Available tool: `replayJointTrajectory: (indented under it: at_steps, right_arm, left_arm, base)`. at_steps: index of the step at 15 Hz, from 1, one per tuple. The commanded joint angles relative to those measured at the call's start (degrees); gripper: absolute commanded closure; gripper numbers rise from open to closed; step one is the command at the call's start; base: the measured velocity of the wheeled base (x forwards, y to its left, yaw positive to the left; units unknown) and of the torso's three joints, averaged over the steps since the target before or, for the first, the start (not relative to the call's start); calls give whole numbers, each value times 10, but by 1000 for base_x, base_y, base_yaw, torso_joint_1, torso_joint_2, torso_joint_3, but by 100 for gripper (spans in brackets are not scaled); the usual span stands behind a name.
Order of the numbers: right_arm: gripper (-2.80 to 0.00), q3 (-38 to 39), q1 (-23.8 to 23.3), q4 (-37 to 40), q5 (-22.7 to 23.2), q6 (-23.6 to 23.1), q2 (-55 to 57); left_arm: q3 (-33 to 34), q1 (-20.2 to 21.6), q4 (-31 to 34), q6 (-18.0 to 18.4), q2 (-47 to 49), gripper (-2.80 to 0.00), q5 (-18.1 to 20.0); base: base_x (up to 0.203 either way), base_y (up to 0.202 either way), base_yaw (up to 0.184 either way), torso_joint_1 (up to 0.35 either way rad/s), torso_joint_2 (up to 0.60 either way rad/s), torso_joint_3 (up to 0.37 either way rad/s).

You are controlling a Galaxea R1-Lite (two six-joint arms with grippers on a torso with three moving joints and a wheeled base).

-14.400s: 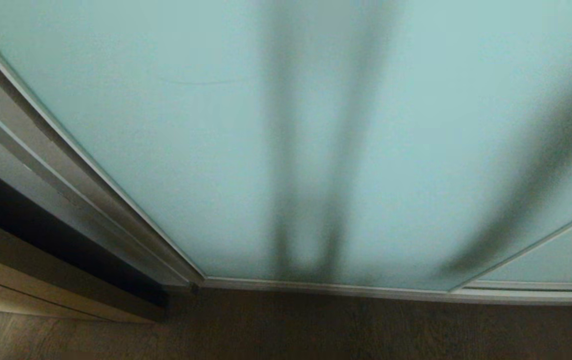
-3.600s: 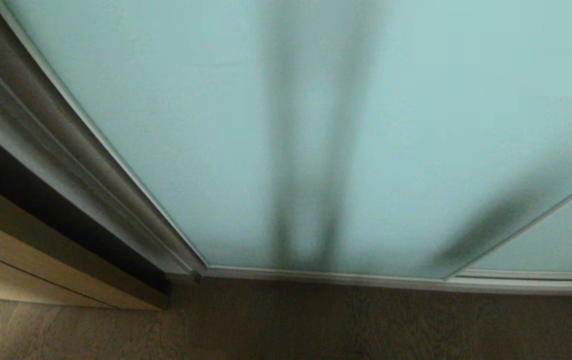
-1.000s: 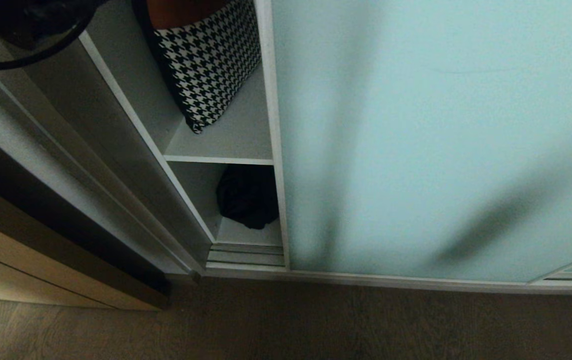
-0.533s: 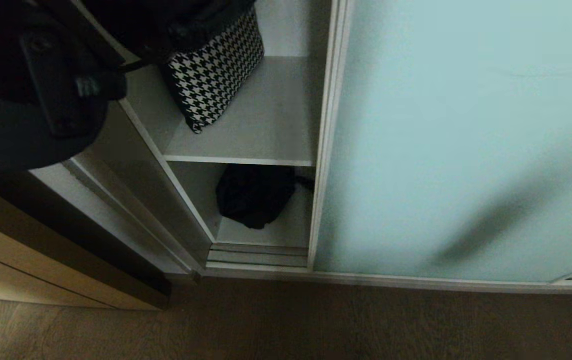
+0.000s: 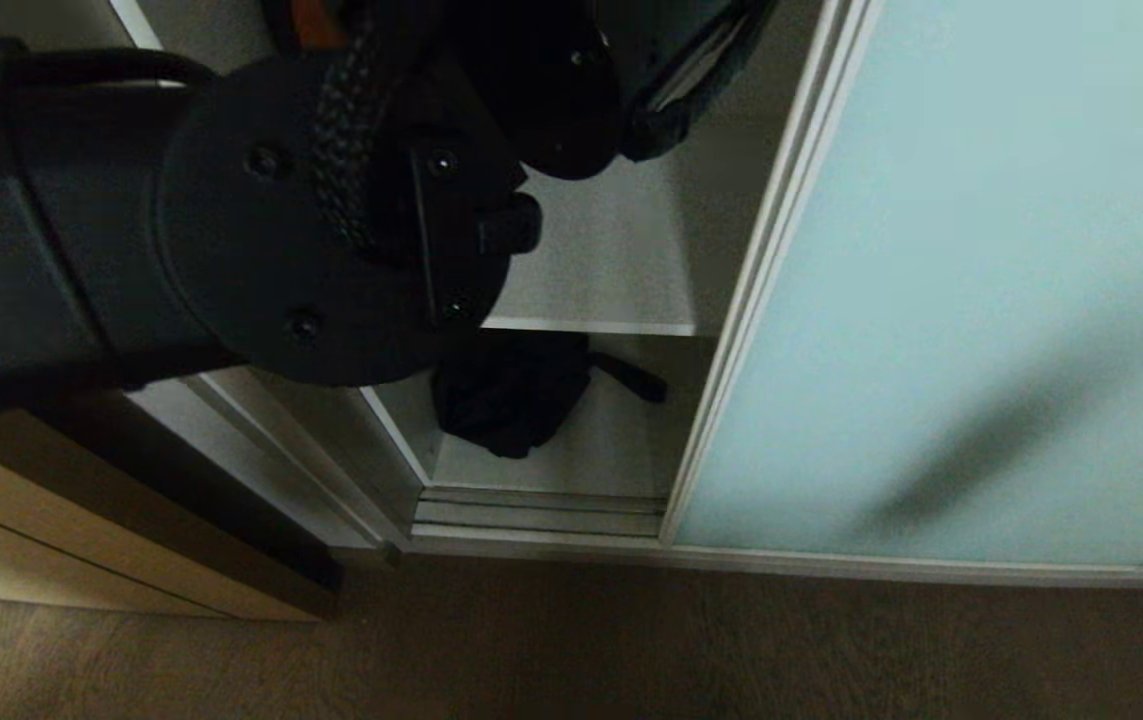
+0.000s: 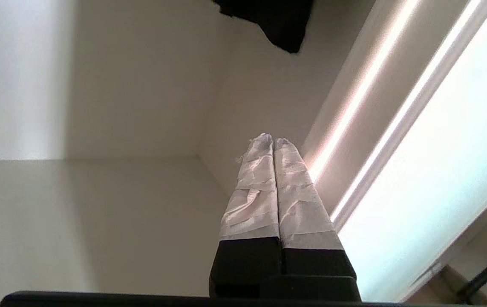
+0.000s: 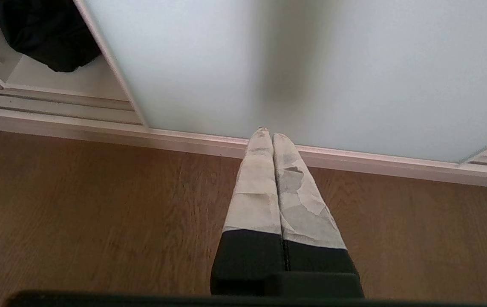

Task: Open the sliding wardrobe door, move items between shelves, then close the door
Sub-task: Open the door

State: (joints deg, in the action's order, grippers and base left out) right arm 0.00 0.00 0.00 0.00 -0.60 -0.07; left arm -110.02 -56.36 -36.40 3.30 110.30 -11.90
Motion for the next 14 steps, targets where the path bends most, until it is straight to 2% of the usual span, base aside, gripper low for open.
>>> replayJointTrajectory:
  at_steps: [1,4,7,11,14]
  right_arm:
    - [0,0,0,0,0,0,0]
    - [0,1,0,0,0,0,0]
    - [0,0,0,0,0,0,0]
    - [0,1,0,0,0,0,0]
    - [0,0,0,0,0,0,0]
  left_arm:
    - [-5,0,-3,-1,3,0,-5]
    - [-4,9,3,1,-40,0,-48]
    - [12,66,18,20,-86,0,-75]
    - [68,144,124,26,-186,0,-80]
    - [135,219,210,26,-294,0,-81]
  base:
    - [0,0,0,0,0,0]
    - [0,0,0,0,0,0]
    - [0,0,0,0,0,0]
    - [0,0,0,0,0,0]
    - [0,0,0,0,0,0]
